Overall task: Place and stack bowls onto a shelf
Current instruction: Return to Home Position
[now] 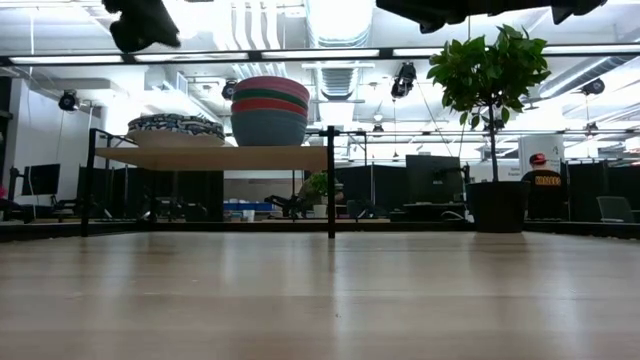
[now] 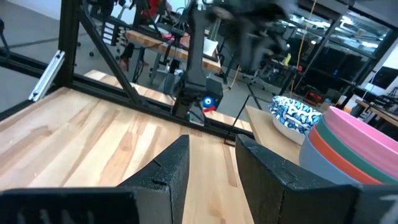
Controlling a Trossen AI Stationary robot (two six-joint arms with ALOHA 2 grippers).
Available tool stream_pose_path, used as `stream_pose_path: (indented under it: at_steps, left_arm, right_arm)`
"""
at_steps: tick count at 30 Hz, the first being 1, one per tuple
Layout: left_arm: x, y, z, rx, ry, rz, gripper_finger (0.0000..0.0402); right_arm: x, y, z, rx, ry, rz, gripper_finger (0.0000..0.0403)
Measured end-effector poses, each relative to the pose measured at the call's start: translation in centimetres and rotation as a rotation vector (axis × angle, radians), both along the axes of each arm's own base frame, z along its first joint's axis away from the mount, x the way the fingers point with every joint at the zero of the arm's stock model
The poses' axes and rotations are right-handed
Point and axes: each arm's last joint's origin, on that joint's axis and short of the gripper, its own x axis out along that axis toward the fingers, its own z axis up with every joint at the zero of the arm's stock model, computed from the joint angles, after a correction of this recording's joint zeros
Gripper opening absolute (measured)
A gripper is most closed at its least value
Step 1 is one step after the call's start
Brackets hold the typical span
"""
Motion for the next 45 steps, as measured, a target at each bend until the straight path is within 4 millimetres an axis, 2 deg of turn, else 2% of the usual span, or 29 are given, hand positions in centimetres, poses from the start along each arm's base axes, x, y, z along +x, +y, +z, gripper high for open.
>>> stream_pose_path:
  at_steps: [7, 9, 11, 15, 24, 36, 45]
  left_arm:
    - [-0.3, -6.6, -6.3, 0.093, -0.353, -0.517, 0.0100]
    - [-0.6, -7.7, -8.0, 0.128, -0.408, -0.579, 0.0100]
    - [-1.1, -8.3, -9.3, 0.166, -0.428, -0.563, 0.0098]
    - [-2.1, -8.3, -11.1, 0.213, -0.422, -0.500, 0.0084]
    - [-4.3, -7.3, -11.5, 0.248, -0.552, -0.493, 0.0005]
    - [-6.0, -6.4, -14.5, 0.252, -0.675, -0.407, 0.0000]
    - [-5.6, -5.8, -14.8, 0.384, -0.658, -0.321, 0.0000]
  right_arm:
    - [-0.6, -0.8, -0.6, 0.029, 0.008, -0.031, 0.0121]
    - [-1.0, -1.2, -0.9, 0.053, 0.011, -0.047, 0.0121]
    - [-1.4, -1.5, -1.1, 0.075, 0.013, -0.062, 0.0121]
    - [-2.1, -2.1, -1.7, 0.115, 0.014, -0.089, 0.0121]
    - [-4.4, -2.4, -3.0, 0.178, 0.003, -0.106, 0.0121]
    - [-7.7, -2.5, -3.7, 0.204, -0.081, -0.105, 0.0121]
    - [-10.6, -3.2, -6.4, 0.232, -0.184, -0.150, 0.0114]
